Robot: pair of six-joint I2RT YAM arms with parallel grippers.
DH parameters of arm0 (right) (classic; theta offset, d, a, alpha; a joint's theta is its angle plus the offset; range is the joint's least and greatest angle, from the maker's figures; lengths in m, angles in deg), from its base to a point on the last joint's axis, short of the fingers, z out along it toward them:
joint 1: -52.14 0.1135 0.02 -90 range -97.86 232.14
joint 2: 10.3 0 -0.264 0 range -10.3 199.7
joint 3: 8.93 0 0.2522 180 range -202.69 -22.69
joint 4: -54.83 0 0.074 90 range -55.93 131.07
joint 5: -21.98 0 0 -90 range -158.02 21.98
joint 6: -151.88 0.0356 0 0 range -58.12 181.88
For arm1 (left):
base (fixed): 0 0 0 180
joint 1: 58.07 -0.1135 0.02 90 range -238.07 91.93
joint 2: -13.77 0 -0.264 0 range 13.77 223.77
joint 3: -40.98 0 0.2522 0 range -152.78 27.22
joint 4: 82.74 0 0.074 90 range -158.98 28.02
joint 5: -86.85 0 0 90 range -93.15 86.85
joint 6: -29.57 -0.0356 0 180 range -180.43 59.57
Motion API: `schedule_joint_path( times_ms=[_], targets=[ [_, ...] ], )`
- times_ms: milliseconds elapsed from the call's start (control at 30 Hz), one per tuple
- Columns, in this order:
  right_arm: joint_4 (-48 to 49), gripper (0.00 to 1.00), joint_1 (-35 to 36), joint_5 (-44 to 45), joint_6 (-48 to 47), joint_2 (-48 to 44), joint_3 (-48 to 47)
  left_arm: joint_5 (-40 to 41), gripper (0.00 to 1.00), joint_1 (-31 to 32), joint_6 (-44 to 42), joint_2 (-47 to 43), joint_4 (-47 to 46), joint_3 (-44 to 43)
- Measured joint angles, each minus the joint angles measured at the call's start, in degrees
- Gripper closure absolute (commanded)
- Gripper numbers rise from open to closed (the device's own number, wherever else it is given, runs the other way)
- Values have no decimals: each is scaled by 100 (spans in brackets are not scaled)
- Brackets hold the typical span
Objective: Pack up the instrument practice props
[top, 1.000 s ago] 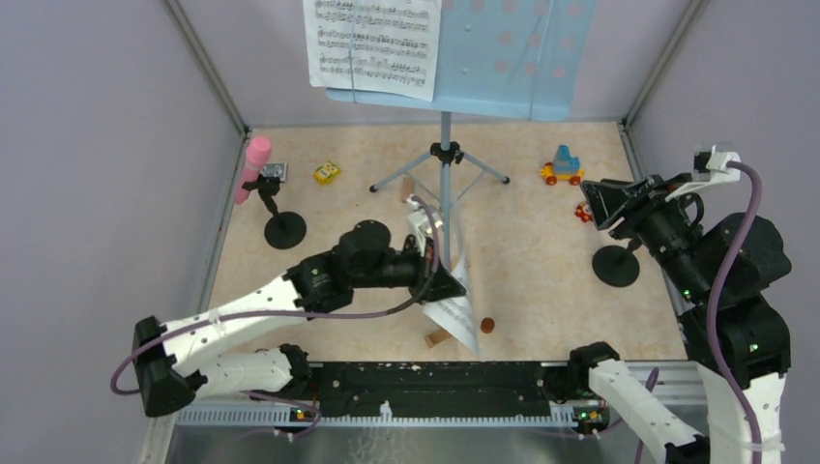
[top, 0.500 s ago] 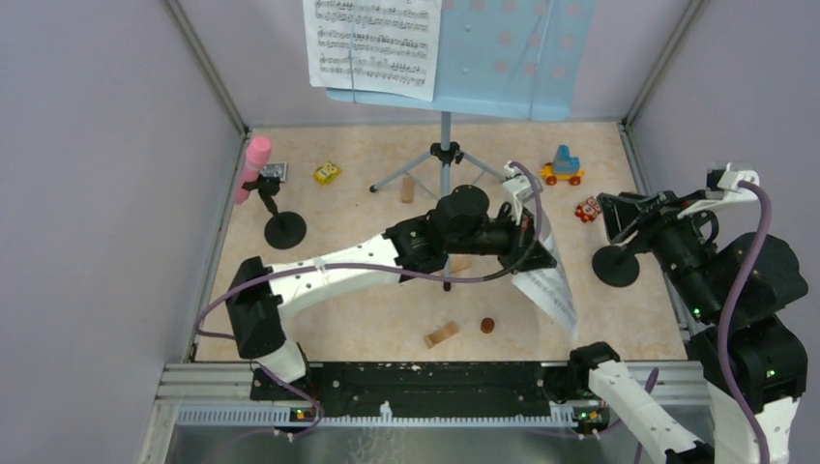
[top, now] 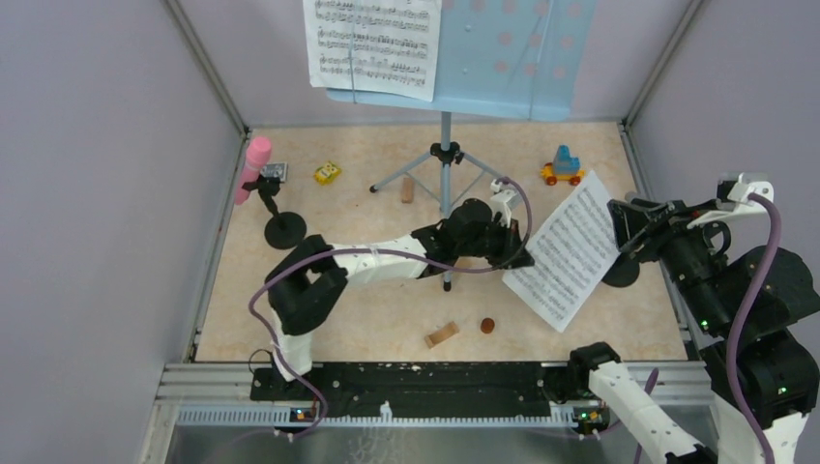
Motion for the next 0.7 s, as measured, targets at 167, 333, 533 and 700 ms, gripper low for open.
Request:
schedule_joint_path(
  times_ms=[167, 333, 533, 700],
  targets=[
    [-22, 56, 0, -107, 15, -7, 44, 31, 100, -306, 83, 968, -63, -28],
    [-144, 55, 0, -142, 17, -24, 146, 151, 100, -490, 186, 1294, -55, -39],
    [-240, 55, 0, -166, 20, -83, 203, 334, 72, -560, 129, 1364, -9, -271],
    [-271, 55, 0, -203, 24, -83, 232, 393, 56, -555, -9, 1419, 136, -476]
  ],
)
